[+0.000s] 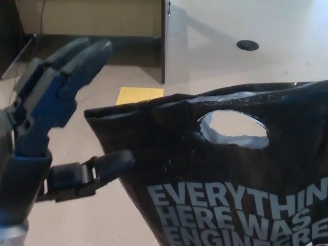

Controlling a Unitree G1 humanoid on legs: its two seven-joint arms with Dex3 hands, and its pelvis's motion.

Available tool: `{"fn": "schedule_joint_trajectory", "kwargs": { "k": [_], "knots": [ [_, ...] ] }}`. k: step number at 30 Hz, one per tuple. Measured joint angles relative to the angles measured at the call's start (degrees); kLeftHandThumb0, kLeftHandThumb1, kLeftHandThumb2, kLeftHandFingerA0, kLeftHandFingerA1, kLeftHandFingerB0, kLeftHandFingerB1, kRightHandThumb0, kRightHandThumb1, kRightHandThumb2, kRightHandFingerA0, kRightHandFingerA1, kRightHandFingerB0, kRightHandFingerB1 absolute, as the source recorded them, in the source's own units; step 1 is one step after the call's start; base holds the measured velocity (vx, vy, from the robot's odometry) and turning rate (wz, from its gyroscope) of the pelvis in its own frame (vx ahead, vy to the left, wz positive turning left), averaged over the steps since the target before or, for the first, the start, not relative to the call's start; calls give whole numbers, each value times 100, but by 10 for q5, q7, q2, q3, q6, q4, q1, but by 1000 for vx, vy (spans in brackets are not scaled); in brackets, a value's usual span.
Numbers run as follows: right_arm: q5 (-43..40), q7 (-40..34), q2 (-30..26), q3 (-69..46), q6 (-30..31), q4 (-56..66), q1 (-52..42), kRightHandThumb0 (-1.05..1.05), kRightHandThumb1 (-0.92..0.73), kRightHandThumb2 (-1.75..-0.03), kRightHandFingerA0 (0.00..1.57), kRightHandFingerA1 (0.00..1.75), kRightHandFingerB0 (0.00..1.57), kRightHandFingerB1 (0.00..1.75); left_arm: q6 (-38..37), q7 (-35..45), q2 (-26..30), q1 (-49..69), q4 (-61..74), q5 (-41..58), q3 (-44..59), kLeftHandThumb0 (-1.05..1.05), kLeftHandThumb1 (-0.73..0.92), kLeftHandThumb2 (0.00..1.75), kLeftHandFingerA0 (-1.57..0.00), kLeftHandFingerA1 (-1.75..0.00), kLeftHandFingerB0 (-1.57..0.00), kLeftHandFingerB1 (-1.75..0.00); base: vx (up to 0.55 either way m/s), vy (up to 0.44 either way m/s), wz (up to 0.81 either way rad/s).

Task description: A person is holding a plastic bag and the robot extends its left hand to grab the bag by hooking its thumb into the holes at the top and brings its hand down by its side. Then it extends its arm again to hand the plastic bag back to the person.

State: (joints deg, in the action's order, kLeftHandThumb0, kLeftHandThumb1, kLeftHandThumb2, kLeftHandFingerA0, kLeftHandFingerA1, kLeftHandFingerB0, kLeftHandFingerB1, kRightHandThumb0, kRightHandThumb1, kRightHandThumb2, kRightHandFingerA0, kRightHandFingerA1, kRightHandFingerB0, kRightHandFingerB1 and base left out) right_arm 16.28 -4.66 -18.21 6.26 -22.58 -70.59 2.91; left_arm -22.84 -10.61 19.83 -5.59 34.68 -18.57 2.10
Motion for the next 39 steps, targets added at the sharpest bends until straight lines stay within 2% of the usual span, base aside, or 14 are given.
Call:
{"fn": "schedule_joint_trajectory", "kwargs": {
  "k": [3, 9, 10, 11, 12, 16, 19, 20, 23, 24, 25, 33, 35, 39],
  "knots": [
    [0, 1, 0, 1, 1, -1, 0, -38, -68, -61, 67, 47, 45, 37, 29, 20, -2, -37, 15, 7, -7, -31, 33, 91, -6, -51, -6, -49, 0, 0, 0],
    [1, 2, 0, 2, 2, -2, 3, -45, -58, -83, 63, 62, 39, 48, 80, 47, -32, -87, 30, 8, -43, -29, 32, 89, -7, -51, -6, -49, 0, 0, 0],
    [1, 2, 0, 2, 2, -2, 3, -45, -58, -83, 63, 62, 41, 49, 87, 50, -38, -92, 30, 7, -48, -54, 54, 57, -21, -34, -19, -28, 0, 0, 0],
    [1, 2, 0, 3, 3, -2, 3, -38, -68, -61, 69, 55, 46, 37, 100, 57, -46, -104, 30, 6, -59, -30, 30, 88, -7, -51, -5, -49, 0, 0, 0],
    [1, 2, 0, 3, 3, -2, 4, -38, -68, -61, 69, 57, 46, 37, 105, 59, -50, -108, 30, 5, -63, -54, 52, 56, -22, -35, -18, -27, 0, 0, 0],
    [2, 2, 0, 4, 5, -2, 9, -45, -58, -85, 65, 67, 40, 49, 144, 78, -75, -141, 14, -15, -102, -54, 52, 56, -21, -34, -17, -27, 0, 0, 0],
    [2, 3, 0, 7, 8, 1, 11, -38, -69, -61, 70, 58, 45, 36, 167, 89, -89, -152, -2, -33, -125, -54, 52, 56, -19, -33, -17, -27, 0, 0, 0],
    [2, 3, 0, 7, 9, 3, 12, -38, -70, -61, 71, 57, 44, 36, 173, 92, -92, -154, -9, -40, -133, -30, 32, 88, -1, -49, 0, -47, 0, 0, 0],
    [3, 4, -1, 10, 11, 5, 12, -45, -58, -83, 65, 64, 39, 48, 186, 100, -98, -156, -23, -55, -149, -30, 30, 87, -1, -49, 0, -47, 0, 0, 0],
    [3, 5, -1, 12, 11, 6, 13, -38, -69, -61, 69, 58, 46, 36, 191, 103, -100, -157, -29, -60, -154, -53, 45, 54, -21, -35, -19, -27, 0, 0, 0],
    [3, 5, -1, 13, 12, 8, 13, -38, -69, -61, 69, 58, 46, 37, 194, 105, -103, -157, -36, -67, -160, -31, 27, 86, -1, -49, 0, -47, 0, 0, 0],
    [3, 8, -1, 15, 14, 11, 12, -39, -70, -61, 70, 58, 46, 37, 217, 136, -103, -147, -53, -97, -193, -60, 39, 74, -2, -39, -10, -31, 0, 0, 0],
    [4, 8, -1, 17, 15, 11, 12, -45, -59, -85, 66, 68, 42, 50, 223, 147, -101, -145, -53, -100, -197, -63, 40, 73, -5, -36, -9, -25, 0, 0, 0],
    [6, 8, -1, 20, 16, 11, 12, -38, -70, -62, 72, 64, 48, 37, 239, 168, -98, -142, -54, -107, -206, -61, 46, 55, -10, -31, -11, -25, 0, 0, 0]
  ]
}}
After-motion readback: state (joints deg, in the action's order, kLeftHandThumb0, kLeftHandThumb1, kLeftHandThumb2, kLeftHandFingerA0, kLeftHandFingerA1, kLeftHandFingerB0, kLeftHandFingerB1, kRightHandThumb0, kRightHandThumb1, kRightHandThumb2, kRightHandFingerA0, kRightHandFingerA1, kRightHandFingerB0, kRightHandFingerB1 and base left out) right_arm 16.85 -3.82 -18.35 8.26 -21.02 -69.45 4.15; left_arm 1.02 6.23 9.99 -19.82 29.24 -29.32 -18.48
